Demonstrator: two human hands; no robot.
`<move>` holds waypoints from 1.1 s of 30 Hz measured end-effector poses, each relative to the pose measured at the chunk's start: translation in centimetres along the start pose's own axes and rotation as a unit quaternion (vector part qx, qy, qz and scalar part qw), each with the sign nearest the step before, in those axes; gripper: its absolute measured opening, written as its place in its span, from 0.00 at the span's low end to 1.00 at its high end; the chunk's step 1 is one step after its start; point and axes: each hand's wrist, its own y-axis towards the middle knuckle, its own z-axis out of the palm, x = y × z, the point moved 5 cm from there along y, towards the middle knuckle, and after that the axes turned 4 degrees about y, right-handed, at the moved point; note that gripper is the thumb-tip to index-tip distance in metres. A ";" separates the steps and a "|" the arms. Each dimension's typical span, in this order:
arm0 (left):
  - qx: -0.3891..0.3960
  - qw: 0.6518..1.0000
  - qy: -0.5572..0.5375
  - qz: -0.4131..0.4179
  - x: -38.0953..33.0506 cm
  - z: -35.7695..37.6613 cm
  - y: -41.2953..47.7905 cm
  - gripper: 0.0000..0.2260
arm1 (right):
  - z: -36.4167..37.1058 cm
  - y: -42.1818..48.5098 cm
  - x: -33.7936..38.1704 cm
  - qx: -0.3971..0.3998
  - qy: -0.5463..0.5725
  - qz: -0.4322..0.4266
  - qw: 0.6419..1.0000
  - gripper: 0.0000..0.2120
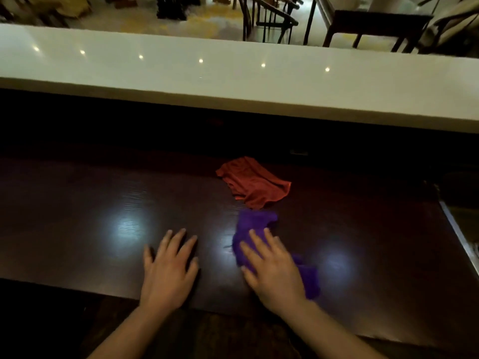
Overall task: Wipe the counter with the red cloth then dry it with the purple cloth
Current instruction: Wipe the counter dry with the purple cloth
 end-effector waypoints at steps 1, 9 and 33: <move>0.006 1.000 0.023 -0.009 1.9 -0.2 -0.2 0.27 | 0.8 -0.3 2.1 0.010 0.004 -0.050 0.999 0.25; 0.001 0.998 0.066 -0.020 4.8 1.0 0.1 0.27 | 1.9 10.3 4.3 0.013 0.000 -0.059 0.998 0.26; 0.022 0.996 0.075 -0.031 4.8 0.9 0.3 0.27 | 1.5 18.3 5.4 0.013 0.007 0.048 0.999 0.27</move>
